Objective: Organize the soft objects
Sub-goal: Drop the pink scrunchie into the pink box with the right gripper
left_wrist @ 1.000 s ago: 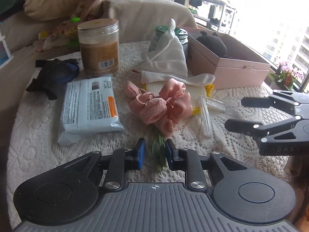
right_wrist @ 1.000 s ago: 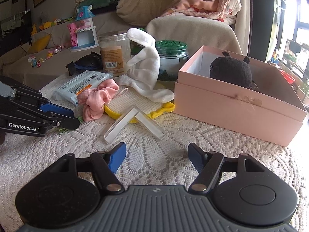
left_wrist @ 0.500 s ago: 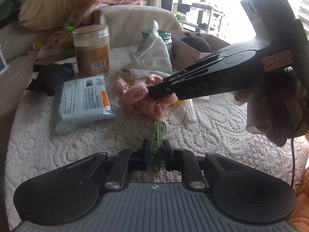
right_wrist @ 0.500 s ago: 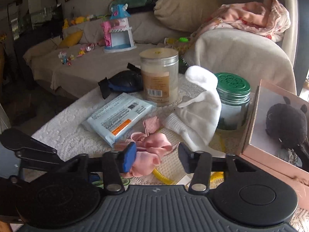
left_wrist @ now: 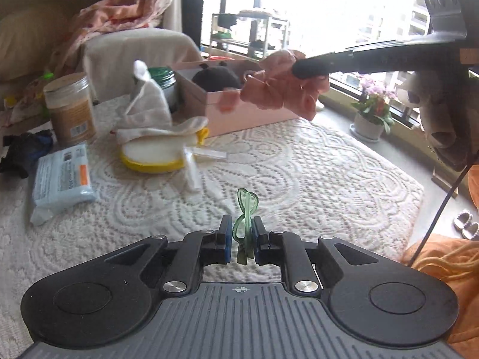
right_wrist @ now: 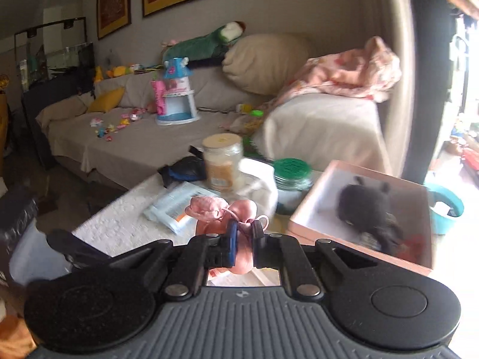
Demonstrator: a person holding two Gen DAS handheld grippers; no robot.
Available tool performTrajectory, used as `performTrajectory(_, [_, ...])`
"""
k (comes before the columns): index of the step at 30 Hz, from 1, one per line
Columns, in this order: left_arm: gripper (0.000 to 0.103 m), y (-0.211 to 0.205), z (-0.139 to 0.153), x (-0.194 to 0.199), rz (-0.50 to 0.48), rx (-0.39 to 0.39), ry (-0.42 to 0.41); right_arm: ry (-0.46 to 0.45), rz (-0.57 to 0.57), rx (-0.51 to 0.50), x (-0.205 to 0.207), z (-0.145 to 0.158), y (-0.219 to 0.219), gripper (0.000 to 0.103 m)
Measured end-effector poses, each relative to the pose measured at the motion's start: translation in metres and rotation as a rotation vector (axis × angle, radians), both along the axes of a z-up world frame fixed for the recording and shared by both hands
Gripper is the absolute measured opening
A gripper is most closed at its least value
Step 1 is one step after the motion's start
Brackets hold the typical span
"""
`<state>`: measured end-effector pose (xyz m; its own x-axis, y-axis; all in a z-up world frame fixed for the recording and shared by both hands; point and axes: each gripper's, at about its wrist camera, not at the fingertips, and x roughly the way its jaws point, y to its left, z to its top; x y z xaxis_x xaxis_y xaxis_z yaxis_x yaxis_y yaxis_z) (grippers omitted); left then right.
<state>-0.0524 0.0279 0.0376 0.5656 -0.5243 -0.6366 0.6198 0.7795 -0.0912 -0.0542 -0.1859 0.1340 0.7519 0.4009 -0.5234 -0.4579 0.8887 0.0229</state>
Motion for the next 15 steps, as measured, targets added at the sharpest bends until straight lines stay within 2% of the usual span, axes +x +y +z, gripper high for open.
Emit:
performTrajectory(3, [0.016,-0.019,0.01,-0.007,-0.058,0.016,-0.033,-0.018,-0.1,-0.036,-0.022,-0.006,-0.03,0.01])
performTrajectory(5, [0.016,-0.031,0.018,-0.009,-0.092,0.024,-0.054,-0.022,-0.149,-0.027,-0.032,-0.007,-0.049,0.01])
performTrajectory(9, [0.016,-0.05,0.043,0.0,-0.124,0.012,-0.115,-0.091,-0.236,-0.015,-0.048,0.001,-0.077,0.01])
performTrajectory(13, [0.016,-0.065,0.077,0.031,-0.104,0.002,-0.212,-0.195,-0.289,0.036,-0.048,0.027,-0.096,0.01])
performTrajectory(15, [0.016,-0.072,0.095,0.059,-0.08,-0.025,-0.227,-0.234,-0.3,0.066,-0.04,0.041,-0.104,0.01])
